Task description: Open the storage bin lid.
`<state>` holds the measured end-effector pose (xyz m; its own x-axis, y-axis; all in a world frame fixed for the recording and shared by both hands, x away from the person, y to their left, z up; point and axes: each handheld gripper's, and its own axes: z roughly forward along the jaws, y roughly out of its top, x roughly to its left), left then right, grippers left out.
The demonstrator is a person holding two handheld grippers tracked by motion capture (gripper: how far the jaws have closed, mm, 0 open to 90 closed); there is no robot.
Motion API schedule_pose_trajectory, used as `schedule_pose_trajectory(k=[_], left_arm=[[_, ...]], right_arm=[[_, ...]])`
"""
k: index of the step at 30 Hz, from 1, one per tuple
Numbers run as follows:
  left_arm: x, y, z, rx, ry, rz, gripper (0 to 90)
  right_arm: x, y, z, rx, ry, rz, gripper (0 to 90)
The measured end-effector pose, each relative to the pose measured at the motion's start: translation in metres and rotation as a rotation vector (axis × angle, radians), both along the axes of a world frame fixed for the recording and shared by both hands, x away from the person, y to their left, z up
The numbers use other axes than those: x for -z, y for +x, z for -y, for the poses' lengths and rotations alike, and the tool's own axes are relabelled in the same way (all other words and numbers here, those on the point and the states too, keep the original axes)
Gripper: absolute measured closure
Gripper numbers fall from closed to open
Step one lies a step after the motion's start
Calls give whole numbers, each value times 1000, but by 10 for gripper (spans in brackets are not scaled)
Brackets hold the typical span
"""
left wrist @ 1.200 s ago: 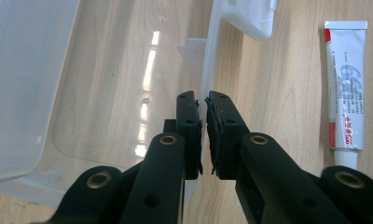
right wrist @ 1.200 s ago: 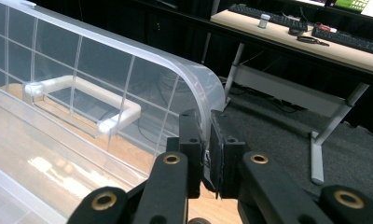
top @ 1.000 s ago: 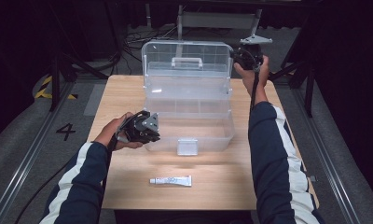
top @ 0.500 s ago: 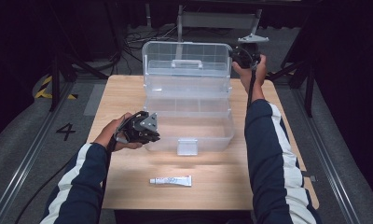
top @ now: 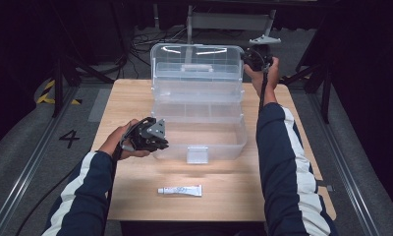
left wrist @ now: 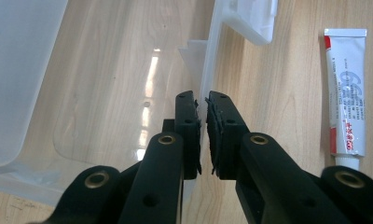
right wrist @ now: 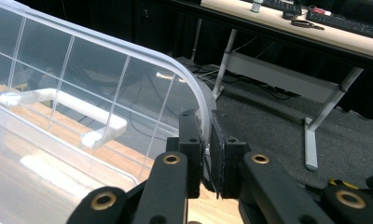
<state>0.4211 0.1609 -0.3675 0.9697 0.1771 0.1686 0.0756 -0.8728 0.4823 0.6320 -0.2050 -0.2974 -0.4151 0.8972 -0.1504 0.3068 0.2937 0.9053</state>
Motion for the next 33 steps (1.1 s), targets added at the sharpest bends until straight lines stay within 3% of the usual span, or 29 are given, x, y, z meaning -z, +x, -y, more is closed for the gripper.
schedule_pose_trajectory(k=[15,33], left_arm=[[1,-1,-1,3,-9,12,830],[2,1,-2,7,-23,4,825]], right_arm=[[10,17,-2,14,-3,-31,835],[17,27,-2,35,-22,-69,824]])
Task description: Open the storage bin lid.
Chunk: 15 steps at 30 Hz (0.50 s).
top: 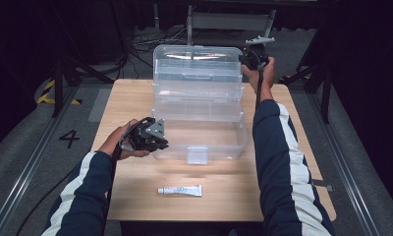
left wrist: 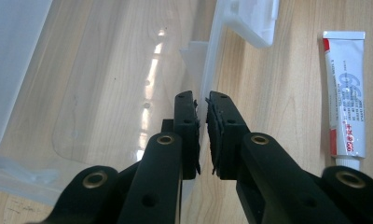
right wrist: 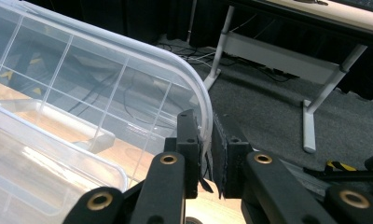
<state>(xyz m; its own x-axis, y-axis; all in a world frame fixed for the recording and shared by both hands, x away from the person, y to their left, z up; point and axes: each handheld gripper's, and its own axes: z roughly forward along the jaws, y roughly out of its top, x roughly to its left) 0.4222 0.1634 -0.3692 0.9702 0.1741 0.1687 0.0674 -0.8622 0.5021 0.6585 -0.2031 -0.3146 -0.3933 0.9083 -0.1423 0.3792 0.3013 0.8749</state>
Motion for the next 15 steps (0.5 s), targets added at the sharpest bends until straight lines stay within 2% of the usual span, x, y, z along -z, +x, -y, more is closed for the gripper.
schedule_pose_trajectory(k=[6,8,9,10,15], left_arm=[[0,1,0,2,4,-1,824],[0,2,0,6,2,-15,826],[0,2,0,-1,7,13,825],[0,5,0,-3,-2,-5,824],[1,8,-2,6,-31,-26,832]], right_arm=[[3,2,3,10,3,-11,818],[3,2,6,11,-9,-21,828],[3,2,8,14,-10,-21,829],[3,1,11,12,8,-20,830],[-3,-5,22,1,9,-16,817]])
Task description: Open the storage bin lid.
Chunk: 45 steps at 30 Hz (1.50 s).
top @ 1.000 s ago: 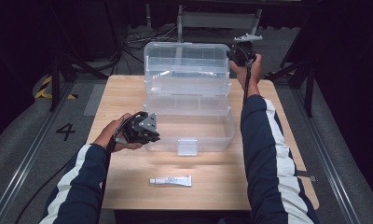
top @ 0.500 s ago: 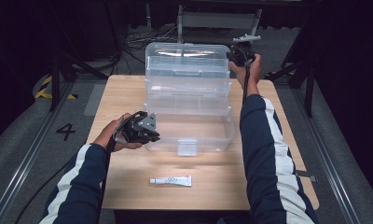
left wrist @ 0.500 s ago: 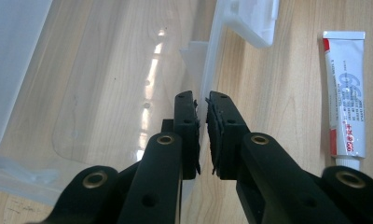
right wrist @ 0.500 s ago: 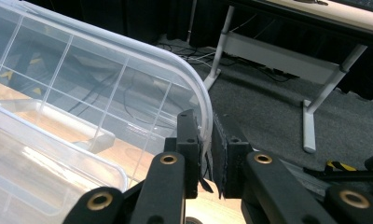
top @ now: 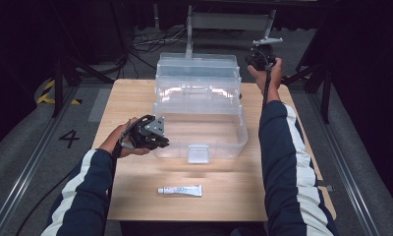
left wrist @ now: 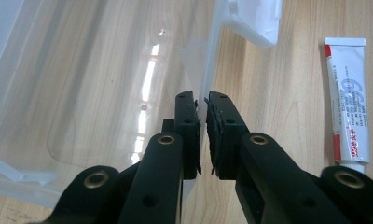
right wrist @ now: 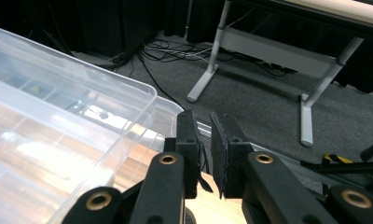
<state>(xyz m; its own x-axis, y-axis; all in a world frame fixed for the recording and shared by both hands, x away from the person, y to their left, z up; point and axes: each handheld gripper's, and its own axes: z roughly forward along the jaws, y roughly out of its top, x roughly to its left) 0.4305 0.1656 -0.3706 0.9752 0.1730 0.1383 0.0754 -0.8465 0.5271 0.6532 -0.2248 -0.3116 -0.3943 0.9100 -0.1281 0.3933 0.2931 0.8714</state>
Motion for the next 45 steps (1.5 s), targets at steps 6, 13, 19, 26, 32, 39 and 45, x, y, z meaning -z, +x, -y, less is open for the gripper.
schedule_pose_trajectory(k=[6,13,19,26,32,39,45], left_arm=[[2,0,-3,-6,-27,2,830],[6,-3,-8,-26,-85,21,823],[7,-5,-9,-37,-98,26,820],[8,-8,-9,-49,-109,44,820],[10,-9,-13,-54,-139,49,818],[11,-11,-13,-68,-148,58,815],[8,-14,-15,-86,-174,87,816]], right_arm=[[-3,-14,6,-35,7,12,818],[-4,-44,16,-125,20,15,804],[-5,-74,22,-193,25,27,782],[0,-112,36,-253,25,16,763],[6,-141,45,-275,38,28,749],[13,-169,48,-300,56,44,747],[23,-193,51,-331,45,38,746]])
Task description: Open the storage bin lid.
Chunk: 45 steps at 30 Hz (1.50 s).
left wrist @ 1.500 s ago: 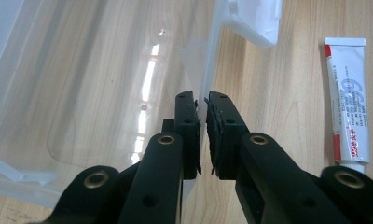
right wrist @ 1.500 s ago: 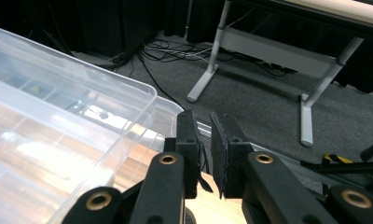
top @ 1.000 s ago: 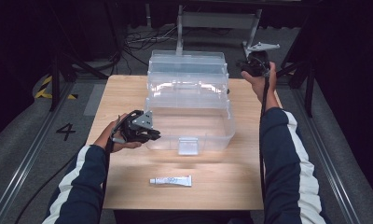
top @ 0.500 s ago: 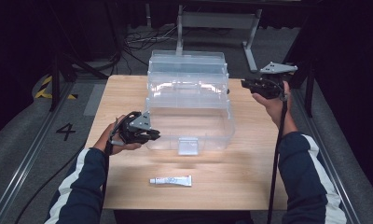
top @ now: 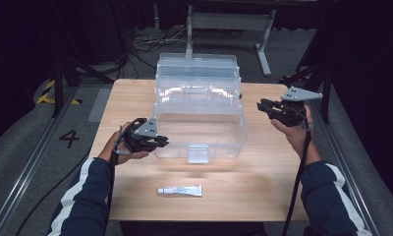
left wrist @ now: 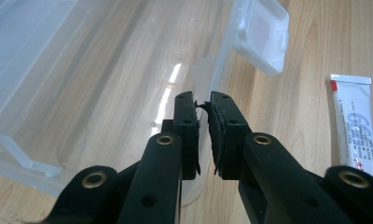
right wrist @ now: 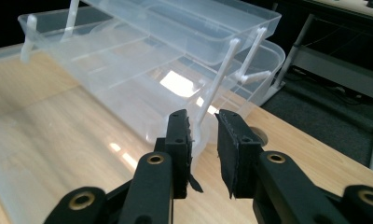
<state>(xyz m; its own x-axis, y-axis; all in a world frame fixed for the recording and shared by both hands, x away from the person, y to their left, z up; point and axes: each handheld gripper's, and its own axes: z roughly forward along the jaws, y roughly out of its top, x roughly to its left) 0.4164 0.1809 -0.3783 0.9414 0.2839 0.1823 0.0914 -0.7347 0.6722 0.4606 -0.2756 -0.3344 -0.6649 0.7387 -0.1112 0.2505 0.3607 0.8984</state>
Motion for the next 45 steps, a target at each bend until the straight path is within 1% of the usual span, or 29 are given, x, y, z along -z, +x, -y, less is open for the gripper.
schedule_pose_trajectory(k=[1,2,3,4,5,6,9,10,12,14,16,18,20,21,22,24,25,26,30,31,33,34,36,37,41,42,43,44,45], left_arm=[[0,0,0,0,0,0,809],[-3,-2,-2,-10,-12,8,814],[-4,-3,-2,-22,-15,21,814],[-4,-3,-2,-22,-15,21,809],[-5,-4,-4,-36,-23,28,809],[-7,-5,-6,-30,-39,26,809],[-10,-8,-9,-44,-32,44,800],[-11,-9,-10,-44,-40,43,794],[-13,-12,-12,-50,-41,56,790],[-15,-15,-14,-52,-42,62,776],[-16,-17,-15,-55,-42,64,774],[-18,-21,-19,-72,-44,81,757],[-18,-26,-23,-73,-43,89,733],[-18,-28,-24,-85,-33,108,709],[-18,-30,-26,-94,-27,113,706],[-18,-33,-31,-100,-26,110,697],[-17,-35,-35,-115,-27,113,691],[-15,-36,-38,-123,-27,108,675],[-6,-38,-48,-158,-6,97,642],[-3,-39,-51,-163,-8,96,638],[2,-40,-57,-177,-8,78,610],[5,-41,-60,-181,-3,68,600],[12,-43,-66,-199,17,59,581],[16,-43,-69,-209,18,43,568],[29,-47,-79,-237,30,16,522],[33,-48,-82,-246,31,5,502],[36,-50,-84,-251,30,3,495],[41,-52,-87,-257,22,-3,491],[45,-53,-89,-263,3,-18,474]], right_arm=[[0,0,0,0,0,0,746],[3,-8,2,-13,0,-3,746],[4,-12,3,-20,-2,-3,747],[4,-12,3,-20,-2,-3,747],[5,-16,4,-29,4,-7,745],[6,-20,5,-36,9,-8,743],[12,-32,5,-59,8,-13,736],[13,-34,6,-63,10,-15,734],[16,-40,5,-80,7,-29,731],[20,-43,5,-96,0,-45,724],[21,-44,4,-102,-7,-49,719],[24,-46,3,-119,-15,-70,708],[26,-48,1,-136,-26,-73,707],[29,-49,-1,-143,-31,-76,704],[30,-50,-2,-147,-31,-81,702],[31,-50,-3,-154,-34,-84,697],[33,-51,-4,-156,-37,-86,697],[34,-52,-6,-165,-47,-89,692],[35,-56,-11,-189,-54,-93,681],[35,-57,-12,-193,-55,-89,680],[34,-59,-15,-210,-56,-93,675],[34,-61,-16,-221,-58,-97,671],[34,-64,-20,-238,-61,-97,670],[34,-65,-22,-250,-65,-100,668],[35,-71,-32,-290,-81,-106,648],[35,-72,-34,-297,-81,-108,643],[35,-73,-37,-308,-84,-111,635],[35,-75,-40,-319,-92,-110,631],[35,-77,-43,-333,-95,-115,626]])
